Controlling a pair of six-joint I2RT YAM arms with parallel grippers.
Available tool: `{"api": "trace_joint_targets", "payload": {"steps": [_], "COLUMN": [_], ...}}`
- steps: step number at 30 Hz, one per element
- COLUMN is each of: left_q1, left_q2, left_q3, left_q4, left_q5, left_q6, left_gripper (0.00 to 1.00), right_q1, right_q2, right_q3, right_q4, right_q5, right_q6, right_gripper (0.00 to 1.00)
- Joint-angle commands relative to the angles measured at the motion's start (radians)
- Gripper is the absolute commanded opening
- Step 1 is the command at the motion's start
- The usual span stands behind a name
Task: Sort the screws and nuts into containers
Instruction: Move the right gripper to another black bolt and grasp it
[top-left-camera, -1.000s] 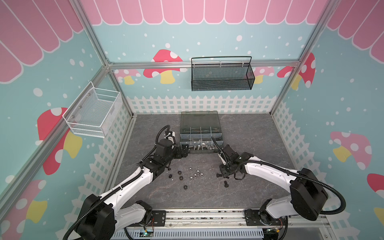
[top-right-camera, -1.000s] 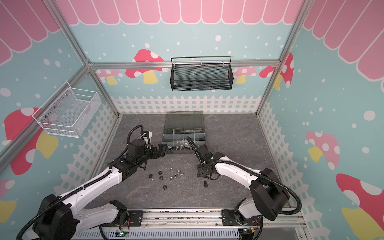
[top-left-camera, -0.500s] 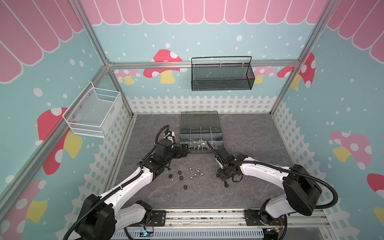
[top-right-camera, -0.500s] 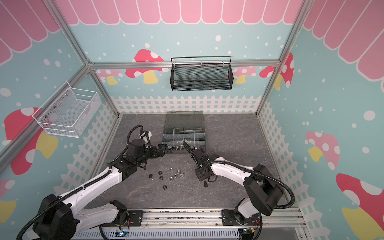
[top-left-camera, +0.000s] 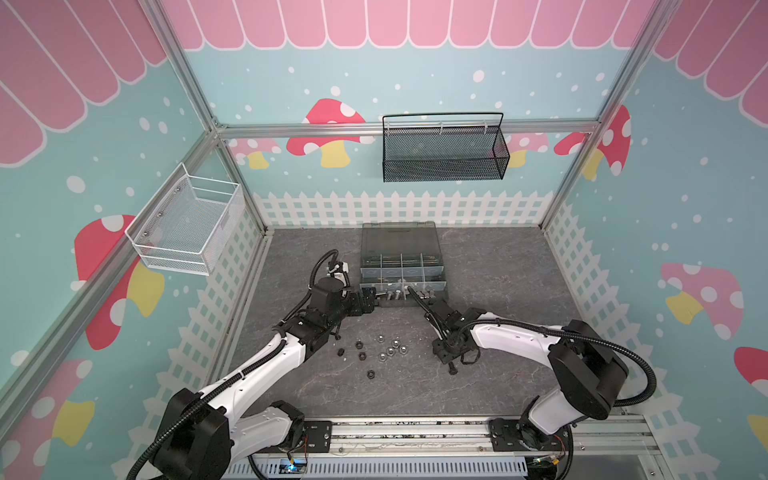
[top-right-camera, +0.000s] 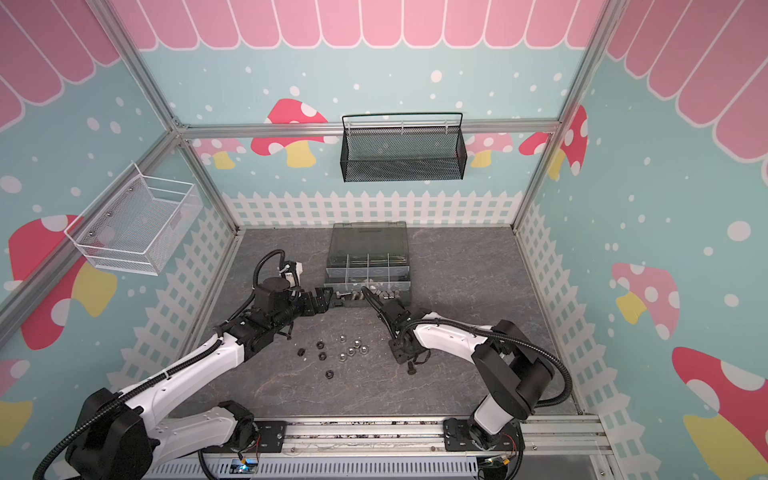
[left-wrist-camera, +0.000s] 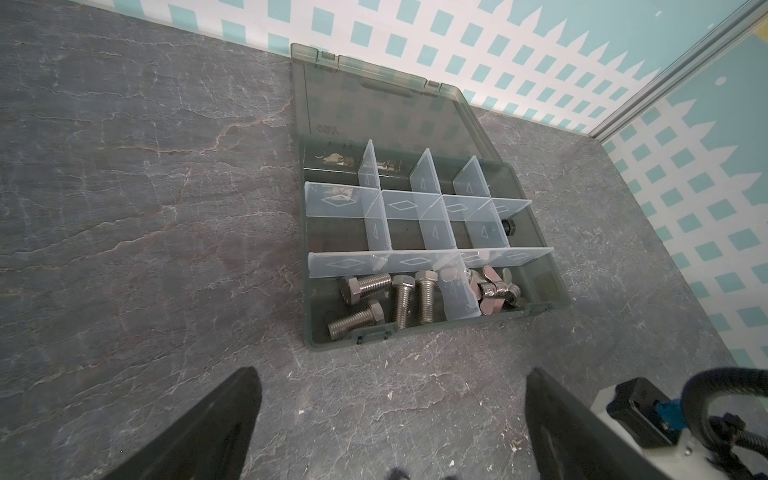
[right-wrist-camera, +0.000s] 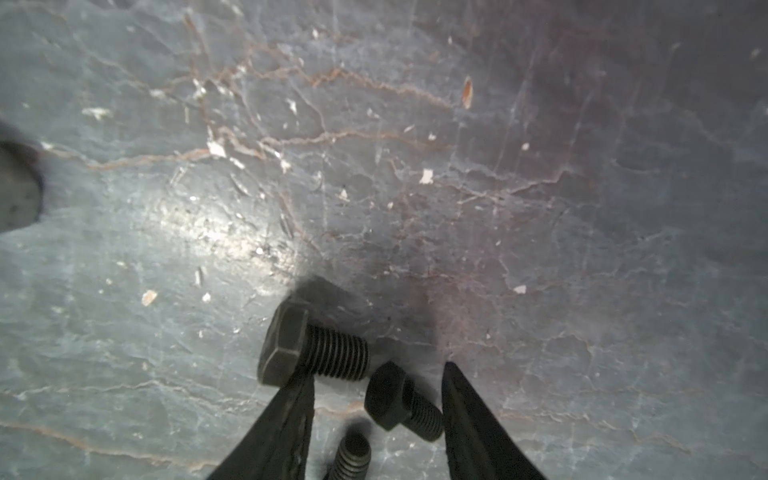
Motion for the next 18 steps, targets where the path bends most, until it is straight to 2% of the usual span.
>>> {"api": "trace_joint_targets", "payload": {"steps": [1,6,18], "left_q1": [0.006,0.010,0.014], "left_q2": [-0.016,-0.025,-0.016], "left_q3": [-0.013,-0.016,-0.016], "left_q4": [0.007,-0.001,0.005], "left_q5": [-0.007,-0.010,0.004], "left_q6": [-0.010,-0.009,-0.015], "left_gripper": [1.00,1.00,1.00], "right_q1": [0.007,0.007,0.007], "right_q2": [0.030,0.063,0.103], "right_q3": [0.037,0.050,0.076], "right_q4": [0.004,0.037,0.092], "right_q5": [0.045,0.039,0.019], "right_q6": [-0.006,-0.009,-0.030], "right_gripper": [0.52,0.51,0.34]}}
